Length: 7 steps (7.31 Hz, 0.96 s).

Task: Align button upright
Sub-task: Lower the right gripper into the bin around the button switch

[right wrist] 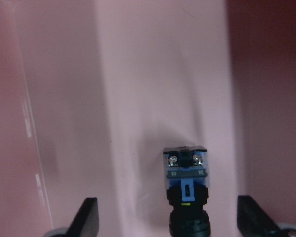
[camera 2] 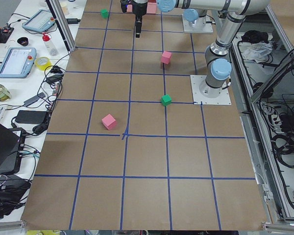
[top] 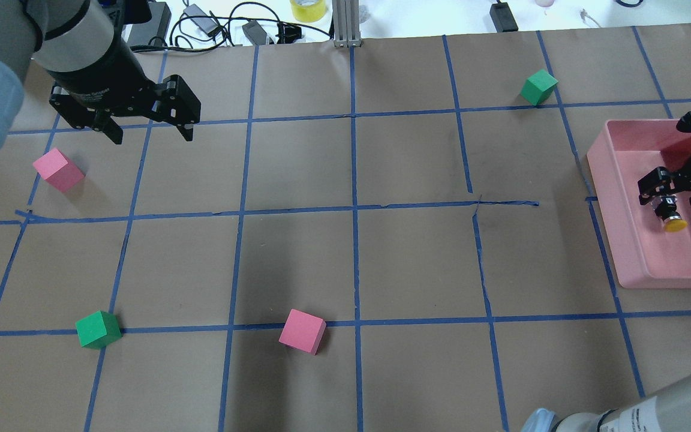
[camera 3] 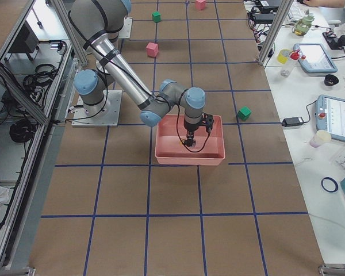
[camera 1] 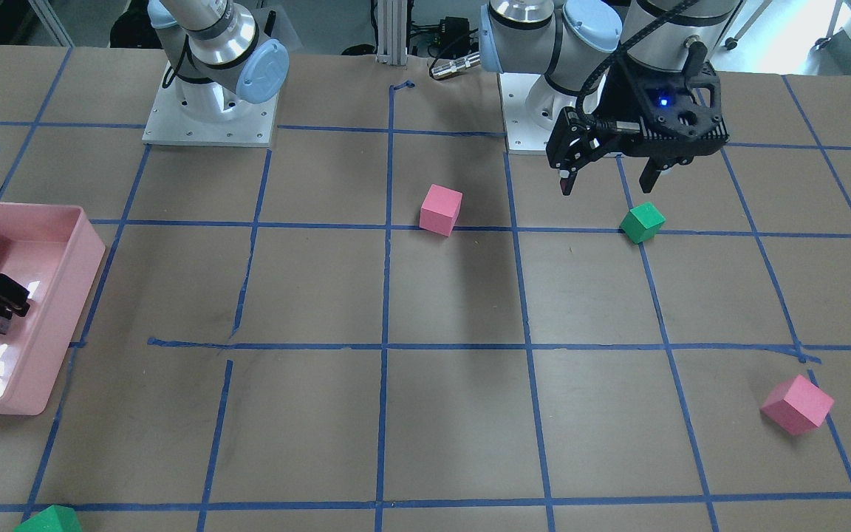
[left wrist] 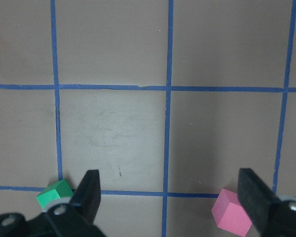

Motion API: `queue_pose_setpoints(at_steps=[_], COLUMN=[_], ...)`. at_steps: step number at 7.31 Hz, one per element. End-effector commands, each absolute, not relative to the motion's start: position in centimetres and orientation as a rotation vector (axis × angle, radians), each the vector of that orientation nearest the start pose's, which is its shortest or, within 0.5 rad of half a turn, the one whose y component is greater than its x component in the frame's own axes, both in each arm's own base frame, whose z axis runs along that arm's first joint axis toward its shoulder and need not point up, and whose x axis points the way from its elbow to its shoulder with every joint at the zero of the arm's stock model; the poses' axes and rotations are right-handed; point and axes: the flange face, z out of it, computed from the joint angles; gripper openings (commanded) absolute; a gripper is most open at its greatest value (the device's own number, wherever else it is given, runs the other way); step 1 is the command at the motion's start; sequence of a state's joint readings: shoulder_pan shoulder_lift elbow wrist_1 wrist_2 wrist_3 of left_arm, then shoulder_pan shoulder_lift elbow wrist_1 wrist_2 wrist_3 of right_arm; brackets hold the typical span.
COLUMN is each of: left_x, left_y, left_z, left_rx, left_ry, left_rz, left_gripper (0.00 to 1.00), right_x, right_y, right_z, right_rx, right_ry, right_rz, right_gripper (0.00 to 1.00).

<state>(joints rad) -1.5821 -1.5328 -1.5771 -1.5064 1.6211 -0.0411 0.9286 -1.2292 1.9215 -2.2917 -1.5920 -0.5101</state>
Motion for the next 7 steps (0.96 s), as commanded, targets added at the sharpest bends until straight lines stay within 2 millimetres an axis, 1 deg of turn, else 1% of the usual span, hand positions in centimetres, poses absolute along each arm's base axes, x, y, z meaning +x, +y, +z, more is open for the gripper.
queue_pose_setpoints(at_steps=[1,2,4,6,7], left_x=[-13.10,-13.19,-13.17,-13.01,-13.08], left_y=[-48.39,-48.77,-48.73,-48.58,-48.54], left_z=[51.04,50.62,50.76,50.76,50.68], left_rx=[-0.060,-0.072,-0.072,-0.063,-0.063], left_ry=[3.094,3.096,3.094,3.092,3.092], left_rz=[-0.151,-0.140,-0.144,-0.144,-0.142], left_gripper=[1.00,1.00,1.00,1.00,1.00], right_x=[-22.31,-22.33,-22.33,-22.32,-22.24], right_y=[-51.70,-51.72,-51.72,-51.74,-51.78], right_z=[21.37,21.40,21.40,21.32,21.30], right_rx=[0.210,0.210,0.207,0.197,0.175], right_ry=[3.166,3.167,3.167,3.166,3.159], right_rz=[-0.017,-0.021,-0.021,-0.021,-0.026], right_gripper=[0.97,0.94,0.70,0.66,0.61])
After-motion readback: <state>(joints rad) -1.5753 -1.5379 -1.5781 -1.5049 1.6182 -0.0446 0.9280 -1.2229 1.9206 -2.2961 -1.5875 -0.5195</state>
